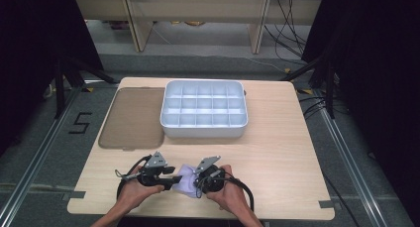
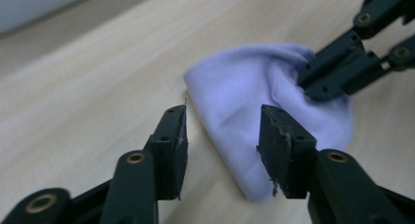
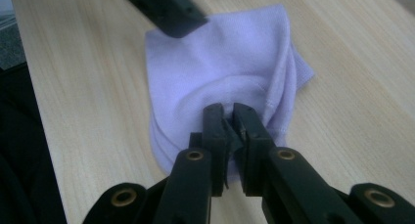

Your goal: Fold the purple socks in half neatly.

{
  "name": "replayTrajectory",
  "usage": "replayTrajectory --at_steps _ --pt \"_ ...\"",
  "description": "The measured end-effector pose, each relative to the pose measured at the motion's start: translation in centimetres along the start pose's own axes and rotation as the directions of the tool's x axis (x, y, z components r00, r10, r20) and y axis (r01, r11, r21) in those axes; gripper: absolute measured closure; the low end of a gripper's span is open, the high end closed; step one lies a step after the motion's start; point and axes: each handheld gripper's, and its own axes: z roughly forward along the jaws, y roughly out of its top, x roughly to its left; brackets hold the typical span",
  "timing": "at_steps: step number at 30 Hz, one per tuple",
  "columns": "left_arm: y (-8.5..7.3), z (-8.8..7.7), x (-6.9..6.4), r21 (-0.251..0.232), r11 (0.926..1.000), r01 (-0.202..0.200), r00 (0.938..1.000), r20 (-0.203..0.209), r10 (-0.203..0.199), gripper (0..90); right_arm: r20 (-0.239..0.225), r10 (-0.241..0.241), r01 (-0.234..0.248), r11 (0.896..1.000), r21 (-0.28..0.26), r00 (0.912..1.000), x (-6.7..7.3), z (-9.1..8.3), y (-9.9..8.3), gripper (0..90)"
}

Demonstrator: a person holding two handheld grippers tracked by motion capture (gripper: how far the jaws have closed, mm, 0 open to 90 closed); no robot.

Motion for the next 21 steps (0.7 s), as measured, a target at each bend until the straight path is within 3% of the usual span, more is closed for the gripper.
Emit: replayTrajectory --at_steps 3,5,6,10,12,13,16,18,21 --pt "-0.6 0.4 -0.3 0.037 0.9982 0.047 0.9985 0.026 -0.048 48.9 0.000 0.001 -0.001 1.000 -0.004 1.0000 0.0 0.1 0.0 84.3" --pt "-0.6 0.7 -0.5 0.032 0.9978 0.059 0.9980 0.023 -0.059 50.3 0.002 -0.002 0.002 1.000 -0.005 1.0000 0.0 0.1 0.0 84.3" --pt "-0.5 0.7 -0.3 0.048 0.9983 0.034 0.9989 0.030 -0.035 52.5 0.003 0.003 -0.003 1.000 0.001 1.0000 0.0 0.0 0.0 84.3" --pt "-0.7 0.9 -0.5 0.017 0.9981 0.059 0.9967 0.055 -0.060 67.1 0.005 0.004 -0.004 1.000 -0.008 1.0000 0.1 0.0 0.0 84.1" --pt "-0.8 0.8 -0.5 -0.012 0.9978 0.065 0.9964 0.055 -0.064 75.7 0.024 0.040 -0.040 0.999 -0.014 0.9989 0.3 -0.3 0.1 84.4" --pt "-0.8 0.8 -0.4 -0.033 0.9960 0.083 0.9947 0.064 -0.081 81.5 0.005 -0.020 0.020 0.998 -0.059 0.9998 0.4 -0.5 0.4 85.3" --pt "-0.8 0.5 -0.3 -0.052 0.9952 0.084 0.9946 0.067 -0.080 82.5 -0.012 -0.025 0.024 0.996 -0.083 0.9996 0.9 -0.4 0.7 85.7" --pt "-0.7 0.3 -0.4 -0.052 0.9968 0.061 0.9966 0.058 -0.057 82.7 -0.062 -0.043 0.037 0.995 -0.092 0.9972 1.6 0.0 1.0 85.9" --pt "-0.5 0.1 -0.8 -0.058 0.9976 0.039 0.9981 0.049 -0.036 82.8 -0.068 -0.074 0.070 0.996 -0.060 0.9949 2.2 0.9 1.1 86.4"
